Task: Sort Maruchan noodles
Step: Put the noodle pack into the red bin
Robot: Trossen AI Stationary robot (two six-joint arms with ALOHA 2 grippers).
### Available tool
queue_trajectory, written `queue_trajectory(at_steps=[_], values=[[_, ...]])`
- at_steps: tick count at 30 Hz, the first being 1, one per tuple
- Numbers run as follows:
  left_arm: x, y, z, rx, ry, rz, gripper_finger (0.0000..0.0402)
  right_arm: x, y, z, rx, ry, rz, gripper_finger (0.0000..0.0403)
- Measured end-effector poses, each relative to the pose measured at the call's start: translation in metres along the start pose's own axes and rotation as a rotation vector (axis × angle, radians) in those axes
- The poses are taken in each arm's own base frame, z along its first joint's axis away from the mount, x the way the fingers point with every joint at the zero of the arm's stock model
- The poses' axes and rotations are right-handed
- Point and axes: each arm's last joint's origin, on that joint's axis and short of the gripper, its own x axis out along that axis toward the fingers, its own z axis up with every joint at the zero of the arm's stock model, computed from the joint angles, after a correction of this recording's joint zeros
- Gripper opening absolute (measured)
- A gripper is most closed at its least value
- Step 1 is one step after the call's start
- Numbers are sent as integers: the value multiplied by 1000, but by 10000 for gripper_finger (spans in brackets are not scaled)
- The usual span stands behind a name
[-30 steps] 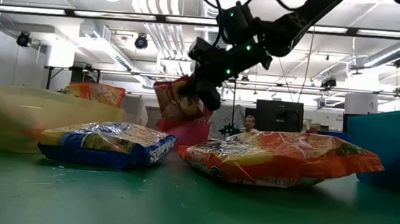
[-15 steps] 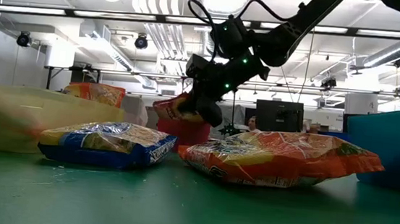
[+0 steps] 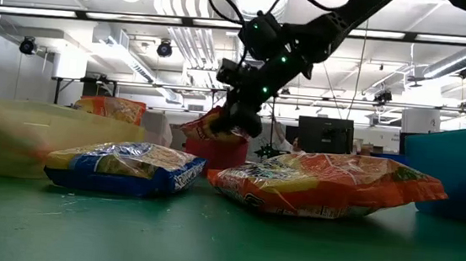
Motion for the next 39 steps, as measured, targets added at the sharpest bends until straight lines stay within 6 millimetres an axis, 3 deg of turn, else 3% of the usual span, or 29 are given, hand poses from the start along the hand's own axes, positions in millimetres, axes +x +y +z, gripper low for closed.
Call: queue_trajectory(at_steps=[15,24,30,34,39], values=[[0,0,0,6,5,-2,146,-24,-36,31,146,151,105,104],[0,-1,-1,15,14,-6,146,-49,-52,38,346,375,93,75],[0,-1,-2,24,18,-8,146,-49,-38,30,398,388,251,32],[0,-1,-2,25,19,-9,146,-37,-26,22,403,357,240,11],[0,-1,-3,28,25,-12,146,-27,-24,12,423,322,203,9]])
